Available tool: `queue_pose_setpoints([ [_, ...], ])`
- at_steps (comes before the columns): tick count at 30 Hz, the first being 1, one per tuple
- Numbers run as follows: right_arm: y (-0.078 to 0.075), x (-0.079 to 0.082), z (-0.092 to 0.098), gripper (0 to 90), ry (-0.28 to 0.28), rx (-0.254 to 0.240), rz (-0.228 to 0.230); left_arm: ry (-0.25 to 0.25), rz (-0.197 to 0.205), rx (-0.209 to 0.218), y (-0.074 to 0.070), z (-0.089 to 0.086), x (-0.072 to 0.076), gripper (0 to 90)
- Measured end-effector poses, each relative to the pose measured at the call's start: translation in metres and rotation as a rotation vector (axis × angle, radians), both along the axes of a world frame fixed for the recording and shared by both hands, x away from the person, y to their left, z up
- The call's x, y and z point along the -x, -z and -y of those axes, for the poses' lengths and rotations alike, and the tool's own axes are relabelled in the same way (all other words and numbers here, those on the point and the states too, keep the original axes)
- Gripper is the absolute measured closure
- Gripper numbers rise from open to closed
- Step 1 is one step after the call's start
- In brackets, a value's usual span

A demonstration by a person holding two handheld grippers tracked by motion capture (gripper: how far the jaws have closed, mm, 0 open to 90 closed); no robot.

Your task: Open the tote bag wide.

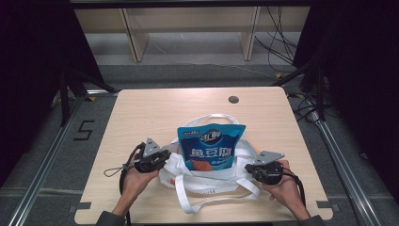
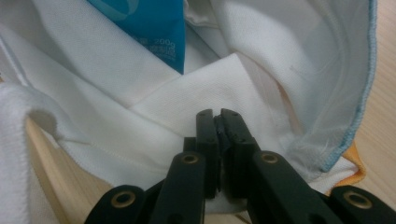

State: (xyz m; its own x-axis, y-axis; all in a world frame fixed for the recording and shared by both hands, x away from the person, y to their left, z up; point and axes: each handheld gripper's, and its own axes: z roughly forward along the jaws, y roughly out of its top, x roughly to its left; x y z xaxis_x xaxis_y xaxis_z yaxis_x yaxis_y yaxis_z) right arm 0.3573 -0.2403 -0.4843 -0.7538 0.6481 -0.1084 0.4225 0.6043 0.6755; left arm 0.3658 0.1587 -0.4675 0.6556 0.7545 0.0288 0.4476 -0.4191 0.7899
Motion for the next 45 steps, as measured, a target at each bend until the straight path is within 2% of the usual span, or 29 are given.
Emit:
queue_pose_setpoints([
  [1,0.0,0.0,0.0,86.8,0.0,0.002,0.001,0.0,-0.018,0.012,0.004,0.001,0.004,83.2],
  [2,0.0,0.0,0.0,86.8,-0.007,0.008,0.003,0.024,-0.03,-0.007,0.007,0.0,0.007,83.5],
  [3,0.0,0.0,0.0,86.8,-0.001,0.005,0.002,0.026,-0.04,-0.013,0.013,0.0,0.009,84.0],
  [4,0.001,0.0,-0.001,86.8,0.005,0.002,-0.007,0.029,-0.072,-0.038,0.019,-0.001,0.008,84.6],
  [6,0.002,-0.001,-0.001,87.3,-0.003,0.021,0.001,0.026,-0.099,-0.067,0.027,-0.001,0.004,85.3],
  [7,0.003,-0.001,-0.003,87.6,0.0,0.026,0.003,0.032,-0.099,-0.096,0.032,0.001,0.001,85.7],
  [10,0.009,-0.003,-0.008,87.9,-0.008,0.066,0.005,0.018,-0.121,-0.078,0.038,0.004,-0.003,86.8],
  [12,0.011,-0.005,-0.011,88.3,-0.016,0.094,0.013,0.017,-0.098,-0.084,0.04,0.005,-0.006,87.1],
  [13,0.013,-0.005,-0.012,88.4,-0.003,0.085,0.022,0.017,-0.101,-0.086,0.041,0.005,-0.007,87.7],
  [14,0.012,-0.006,-0.012,88.5,-0.013,0.093,0.009,0.02,-0.101,-0.096,0.041,0.005,-0.008,88.1],
  [15,0.013,-0.007,-0.012,88.5,-0.005,0.087,0.012,0.009,-0.108,-0.089,0.041,0.006,-0.01,88.1],
  [17,0.014,-0.01,-0.011,88.6,-0.002,0.08,0.015,0.005,-0.093,-0.104,0.041,0.007,-0.014,88.4],
  [19,0.014,-0.013,-0.012,88.6,0.009,0.077,0.02,-0.018,-0.096,-0.079,0.042,0.009,-0.02,88.5],
  [21,0.014,-0.017,-0.012,88.6,0.016,0.079,0.022,-0.012,-0.095,-0.089,0.042,0.008,-0.029,88.5],
  [23,0.015,-0.022,-0.012,88.6,0.023,0.072,0.026,-0.04,-0.101,-0.051,0.043,0.009,-0.038,88.5],
  [24,0.015,-0.026,-0.012,88.6,0.03,0.064,0.025,-0.029,-0.101,-0.073,0.042,0.007,-0.041,88.6],
  [27,0.016,-0.037,-0.012,88.6,0.046,0.057,0.034,-0.044,-0.079,-0.048,0.044,0.009,-0.055,88.5],
  [28,0.016,-0.041,-0.012,88.6,0.05,0.055,0.032,-0.038,-0.081,-0.052,0.044,0.008,-0.06,88.5],
  [30,0.017,-0.046,-0.012,88.6,0.066,0.046,0.021,-0.052,-0.086,-0.029,0.045,0.008,-0.068,88.5],
  [32,0.017,-0.053,-0.011,88.6,0.075,0.041,0.023,-0.044,-0.085,-0.041,0.044,0.007,-0.075,88.5],
  [33,0.017,-0.055,-0.011,88.6,0.077,0.041,0.023,-0.057,-0.077,-0.016,0.046,0.008,-0.08,88.4],
  [34,0.018,-0.059,-0.011,88.6,0.082,0.039,0.034,-0.045,-0.081,-0.028,0.045,0.007,-0.083,88.4],
  [37,0.018,-0.066,-0.011,88.6,0.093,0.034,0.034,-0.053,-0.08,-0.02,0.046,0.007,-0.091,88.4],
  [38,0.018,-0.068,-0.011,88.7,0.094,0.039,0.03,-0.076,-0.069,0.007,0.047,0.009,-0.093,88.4],
  [39,0.018,-0.07,-0.012,88.7,0.101,0.037,0.034,-0.06,-0.073,-0.013,0.047,0.008,-0.096,88.4],
  [41,0.019,-0.075,-0.011,88.7,0.103,0.03,0.039,-0.073,-0.076,0.009,0.047,0.009,-0.099,88.4],
  [43,0.019,-0.079,-0.011,88.7,0.11,0.023,0.037,-0.069,-0.068,-0.012,0.047,0.008,-0.1,88.2],
  [45,0.018,-0.08,-0.011,88.6,0.106,0.029,0.032,-0.084,-0.063,0.013,0.048,0.01,-0.099,87.6],
])
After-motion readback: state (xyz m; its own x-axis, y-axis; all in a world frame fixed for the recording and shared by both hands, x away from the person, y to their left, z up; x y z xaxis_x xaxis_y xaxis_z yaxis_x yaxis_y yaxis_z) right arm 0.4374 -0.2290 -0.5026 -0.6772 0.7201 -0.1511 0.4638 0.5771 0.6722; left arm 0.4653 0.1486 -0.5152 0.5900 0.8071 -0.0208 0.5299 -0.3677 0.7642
